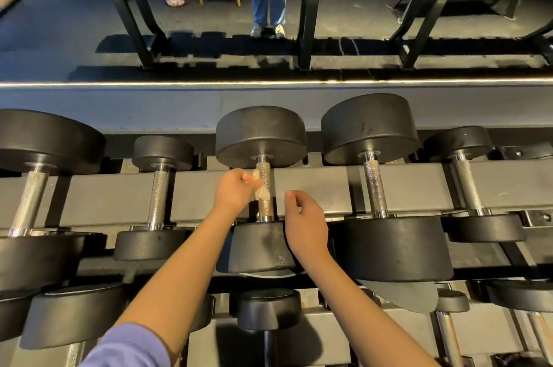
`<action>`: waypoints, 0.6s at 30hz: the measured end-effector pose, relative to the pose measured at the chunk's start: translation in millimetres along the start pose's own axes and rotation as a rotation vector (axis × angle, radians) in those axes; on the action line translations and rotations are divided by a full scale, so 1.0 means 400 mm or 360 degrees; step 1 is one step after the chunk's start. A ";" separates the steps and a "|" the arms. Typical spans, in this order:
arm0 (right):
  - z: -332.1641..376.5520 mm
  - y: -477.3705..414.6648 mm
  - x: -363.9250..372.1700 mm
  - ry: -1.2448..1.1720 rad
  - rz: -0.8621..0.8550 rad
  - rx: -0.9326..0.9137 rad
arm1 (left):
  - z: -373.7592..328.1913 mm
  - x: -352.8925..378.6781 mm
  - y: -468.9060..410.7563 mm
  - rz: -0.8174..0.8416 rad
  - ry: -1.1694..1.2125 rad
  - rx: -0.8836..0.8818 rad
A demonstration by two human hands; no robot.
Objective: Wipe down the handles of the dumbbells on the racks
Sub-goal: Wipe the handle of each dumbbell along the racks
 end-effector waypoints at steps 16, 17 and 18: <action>0.028 -0.002 0.012 0.0067 0.0216 -0.0215 | -0.031 0.019 0.102 0.0157 0.0211 0.0181; 0.031 -0.009 0.018 0.0037 0.0267 -0.0237 | -0.039 0.019 0.110 0.0144 0.0297 0.0231; 0.033 -0.019 0.021 -0.0002 0.0311 -0.0261 | -0.049 0.020 0.118 0.0144 0.0362 0.0267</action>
Point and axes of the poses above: each hand's wrist, its own y-axis away from the middle knuckle, its own x-axis out of the palm, z = x × y, the point moved 9 cm from there along -y, towards the middle knuckle, and after that the axes turned 9 degrees about z, right-handed, at the moved point
